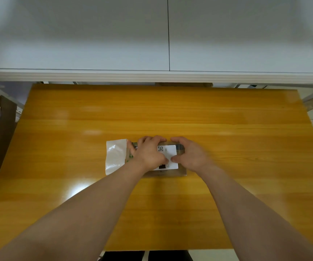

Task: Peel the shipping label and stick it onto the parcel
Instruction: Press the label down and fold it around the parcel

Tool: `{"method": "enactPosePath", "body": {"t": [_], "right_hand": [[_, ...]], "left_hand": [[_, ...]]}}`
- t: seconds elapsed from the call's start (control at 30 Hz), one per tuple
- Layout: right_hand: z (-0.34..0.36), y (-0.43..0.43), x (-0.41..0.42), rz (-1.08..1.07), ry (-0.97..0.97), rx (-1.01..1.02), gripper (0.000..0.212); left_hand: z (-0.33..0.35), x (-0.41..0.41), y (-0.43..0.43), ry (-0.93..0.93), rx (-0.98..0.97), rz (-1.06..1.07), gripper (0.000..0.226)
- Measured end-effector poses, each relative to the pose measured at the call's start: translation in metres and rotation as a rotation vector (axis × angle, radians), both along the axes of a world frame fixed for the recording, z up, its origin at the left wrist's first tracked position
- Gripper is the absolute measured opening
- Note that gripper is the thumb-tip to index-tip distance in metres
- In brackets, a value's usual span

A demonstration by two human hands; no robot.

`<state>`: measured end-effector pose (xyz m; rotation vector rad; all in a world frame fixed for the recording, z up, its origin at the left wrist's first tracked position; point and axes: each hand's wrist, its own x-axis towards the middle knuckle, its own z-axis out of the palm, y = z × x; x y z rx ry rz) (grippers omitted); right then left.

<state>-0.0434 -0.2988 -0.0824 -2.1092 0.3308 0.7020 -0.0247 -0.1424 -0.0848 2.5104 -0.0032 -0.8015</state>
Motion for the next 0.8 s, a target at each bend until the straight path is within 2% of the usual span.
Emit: {"method": "enactPosePath", "body": {"t": [0.33,0.8], "right_hand": [[-0.006,0.003,0.003,-0.016,-0.025,-0.029,0.070],[-0.011,0.006,0.006,-0.170,-0.067,-0.019,0.039]], "left_hand": [[-0.001,-0.001,-0.005,-0.016,0.006,0.067,0.061],[-0.008,0.004,-0.012,-0.006,-0.017,0.217,0.037]]}}
